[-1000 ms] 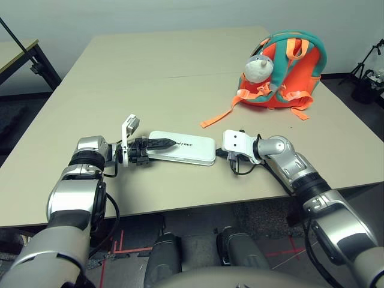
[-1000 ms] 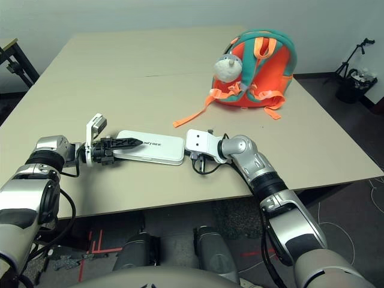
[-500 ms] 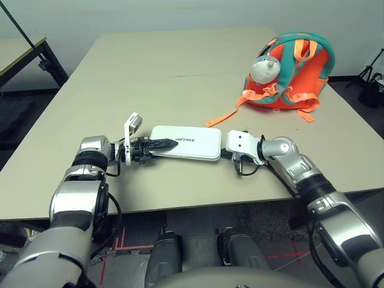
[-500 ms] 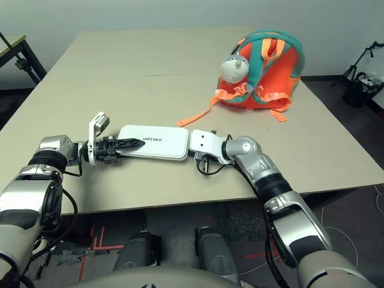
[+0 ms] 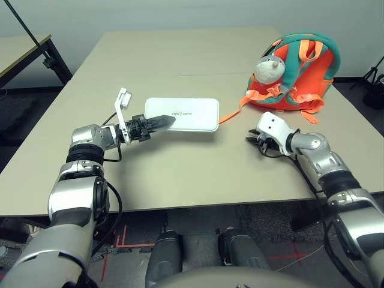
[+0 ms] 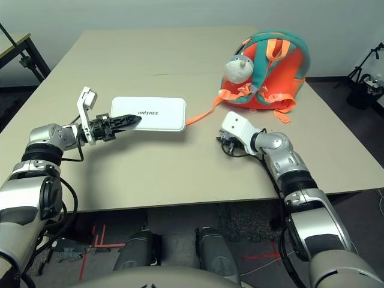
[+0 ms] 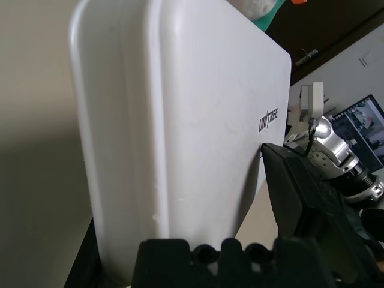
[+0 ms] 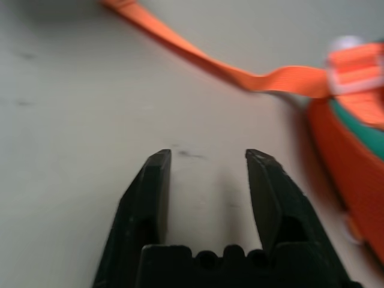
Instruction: Put the pencil case into the backpack and zip it.
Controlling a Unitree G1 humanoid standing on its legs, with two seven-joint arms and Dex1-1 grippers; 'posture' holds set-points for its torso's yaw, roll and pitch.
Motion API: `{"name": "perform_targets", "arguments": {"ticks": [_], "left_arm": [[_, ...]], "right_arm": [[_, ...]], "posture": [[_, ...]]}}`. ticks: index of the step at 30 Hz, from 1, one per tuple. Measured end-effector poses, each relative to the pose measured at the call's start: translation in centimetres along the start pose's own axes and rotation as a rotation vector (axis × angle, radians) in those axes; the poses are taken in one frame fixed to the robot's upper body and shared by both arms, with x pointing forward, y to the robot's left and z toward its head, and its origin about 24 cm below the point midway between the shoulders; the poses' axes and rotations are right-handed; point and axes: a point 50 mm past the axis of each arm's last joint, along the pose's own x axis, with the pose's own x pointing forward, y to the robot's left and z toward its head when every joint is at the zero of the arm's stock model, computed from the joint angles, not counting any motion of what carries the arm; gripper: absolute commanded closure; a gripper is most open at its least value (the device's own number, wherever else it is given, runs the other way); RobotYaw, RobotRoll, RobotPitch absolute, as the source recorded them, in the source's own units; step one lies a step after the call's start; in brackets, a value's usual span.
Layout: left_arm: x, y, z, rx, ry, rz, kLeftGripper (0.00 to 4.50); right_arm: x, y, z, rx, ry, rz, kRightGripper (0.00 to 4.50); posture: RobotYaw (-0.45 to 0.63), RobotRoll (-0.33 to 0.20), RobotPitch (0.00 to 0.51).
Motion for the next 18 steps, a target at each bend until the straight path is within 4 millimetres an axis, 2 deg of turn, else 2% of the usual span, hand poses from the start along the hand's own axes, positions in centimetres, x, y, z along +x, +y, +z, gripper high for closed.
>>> {"name": "perform_targets", "arguments": {"ticks": [3,5,8,12,18], "left_arm": [[0.2,-0.5,1.0,0.066,-0.040,0.015,1.40],[0.6,-1.0,1.8,0.121,-0.076,0.015,1.40],[1.0,-1.7,2.6,0.182,-0.103,0.018,1.40],[0.9,-2.2,2.6,0.210,-0.115,0.005,1.40],[0.9,-2.9,2.3,0.209,-0.123,-0.018,1.40]], "right_arm": [[-0.7,-3.1,1.2,0.121,-0.087,-0.259,0.02],[-0.9,-4.5,2.1,0.263,-0.169,-0.408,0.00],[-1.0,-5.5,2.8,0.424,-0.239,-0.543,0.00],[-1.3,-5.9,2.8,0.534,-0.258,-0.616,0.00],[-1.5,-6.1,3.6,0.572,-0.289,-0.647,0.00]], "posture": [[-0.14,0.000,0.000],[-0.14,0.000,0.000],[-0.13,0.000,0.000],[-0.12,0.000,0.000],[-0.12,0.000,0.000]]}}
